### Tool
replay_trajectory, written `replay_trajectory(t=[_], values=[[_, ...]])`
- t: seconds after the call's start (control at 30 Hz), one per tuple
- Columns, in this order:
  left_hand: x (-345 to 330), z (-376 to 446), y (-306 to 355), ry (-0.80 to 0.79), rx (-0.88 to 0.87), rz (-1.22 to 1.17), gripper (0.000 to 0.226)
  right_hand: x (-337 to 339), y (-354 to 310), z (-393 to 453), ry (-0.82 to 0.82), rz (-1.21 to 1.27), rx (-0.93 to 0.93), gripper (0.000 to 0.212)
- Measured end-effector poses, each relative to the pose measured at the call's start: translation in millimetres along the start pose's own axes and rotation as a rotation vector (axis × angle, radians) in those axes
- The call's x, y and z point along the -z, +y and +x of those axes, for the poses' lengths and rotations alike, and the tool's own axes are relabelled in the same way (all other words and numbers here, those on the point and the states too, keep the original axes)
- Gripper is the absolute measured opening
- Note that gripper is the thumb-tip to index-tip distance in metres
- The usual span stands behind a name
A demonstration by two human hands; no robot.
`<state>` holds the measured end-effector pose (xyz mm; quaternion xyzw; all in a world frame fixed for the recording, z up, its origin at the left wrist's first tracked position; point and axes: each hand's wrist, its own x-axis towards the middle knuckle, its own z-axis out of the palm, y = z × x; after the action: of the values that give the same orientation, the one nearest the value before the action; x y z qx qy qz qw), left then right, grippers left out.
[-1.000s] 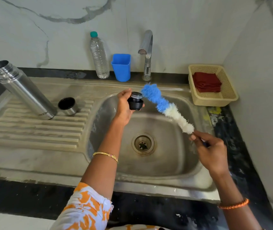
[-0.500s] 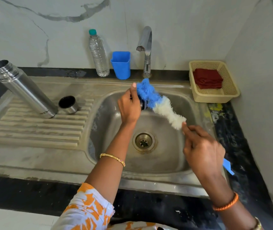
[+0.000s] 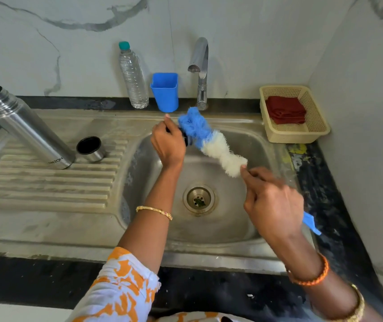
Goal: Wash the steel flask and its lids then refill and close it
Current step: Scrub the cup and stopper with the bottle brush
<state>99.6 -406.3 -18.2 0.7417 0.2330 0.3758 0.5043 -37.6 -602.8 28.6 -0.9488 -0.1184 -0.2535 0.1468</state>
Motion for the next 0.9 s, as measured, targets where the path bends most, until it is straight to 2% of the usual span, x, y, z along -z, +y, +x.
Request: replay_trajectory(t=[0.1,0.17,0.27,0.37,0.43,0.53,0.67,0.73,0.83,0.9], values=[[4.6,19.2,2.9,0.107,0.205,0.016,0.045,4.3,-8.3,-21.7,-0.035,0.023,-0.014,0.041],[7.4,16.7,10.1,0.031,0.207,0.015,0.044,2.1,-7.4,-14.5,-0.031,0.027,-0.031,0.04],[5.1,-4.0,21.6,-0.079,0.095,0.004,0.045,-4.5,-2.6,13.9,0.0,-0.014,-0.017,0.037],[3.2,5.1,33.9,0.033,0.198,-0.076,0.044,-11.4,-7.5,2.6,-0.071,0.0,0.006,0.041],[3.7,26.1,35.9,0.058,0.334,-0.101,0.045,-14.0,-11.5,-18.6,-0.121,0.049,-0.087,0.04],[7.6,39.8,34.2,-0.049,0.48,-0.206,0.045,-19.7,-3.6,-24.2,-0.082,0.182,-0.38,0.03],[15.9,22.5,33.8,-0.235,0.66,-0.271,0.04,-29.2,9.9,-6.1,-0.065,0.59,-0.565,0.022],[16.8,13.2,28.9,-0.264,0.623,-0.225,0.041,-29.1,9.9,-0.2,-0.075,0.632,-0.553,0.021],[16.9,6.4,23.2,-0.232,0.542,-0.155,0.042,-26.6,4.3,-4.4,0.026,0.523,-0.411,0.022],[17.3,8.7,24.1,-0.216,0.615,-0.182,0.04,-26.7,0.6,-14.0,0.103,0.392,-0.3,0.025]])
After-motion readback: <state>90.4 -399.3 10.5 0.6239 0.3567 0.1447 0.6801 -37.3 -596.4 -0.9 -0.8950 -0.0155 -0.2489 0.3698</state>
